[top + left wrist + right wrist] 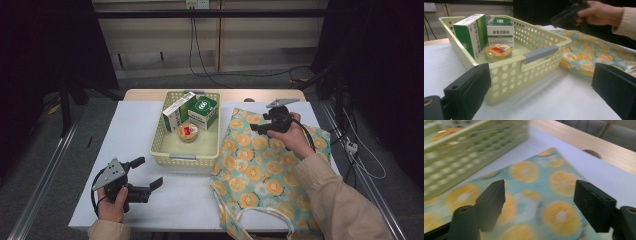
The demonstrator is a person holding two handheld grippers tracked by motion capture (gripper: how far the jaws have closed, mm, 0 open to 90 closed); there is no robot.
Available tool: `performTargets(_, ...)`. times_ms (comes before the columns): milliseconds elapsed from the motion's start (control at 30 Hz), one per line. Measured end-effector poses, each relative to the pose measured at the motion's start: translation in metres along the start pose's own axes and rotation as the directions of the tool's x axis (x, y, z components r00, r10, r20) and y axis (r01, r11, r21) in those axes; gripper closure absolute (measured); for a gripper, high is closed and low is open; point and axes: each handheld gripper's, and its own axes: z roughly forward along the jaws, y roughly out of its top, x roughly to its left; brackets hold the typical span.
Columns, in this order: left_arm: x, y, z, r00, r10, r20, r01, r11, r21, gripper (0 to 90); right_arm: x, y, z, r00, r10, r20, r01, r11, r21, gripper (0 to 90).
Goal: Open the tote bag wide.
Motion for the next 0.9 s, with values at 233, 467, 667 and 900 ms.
performTargets(233, -0.001, -0.001, 0.001, 1.0000, -0.001, -0.003, 0.001, 1.0000, 0.010, 2.2, 0.053, -0.029, -0.038, 0.9904, -0.083, -0.111, 0.082, 0.997, -0.010, 23.7)
performTargets(467, -0.004, -0.002, 0.003, 1.0000, 0.004, 0.001, -0.004, 0.9997, 0.023, 2.2, 0.090, -0.062, -0.057, 0.9664, -0.118, -0.228, 0.125, 0.992, 0.015, 20.3)
performTargets(667, -0.005, -0.002, 0.003, 1.0000, 0.009, 0.000, -0.009, 0.9997, 0.023, 2.2, 0.118, -0.080, -0.060, 0.9369, -0.181, -0.299, 0.205, 0.978, 0.050, 20.4)
performTargets(900, -0.005, -0.003, 0.002, 1.0000, 0.005, -0.001, -0.005, 0.9997, 0.025, 2.2, 0.145, -0.099, -0.064, 0.9000, -0.240, -0.364, 0.278, 0.959, 0.055, 29.8)
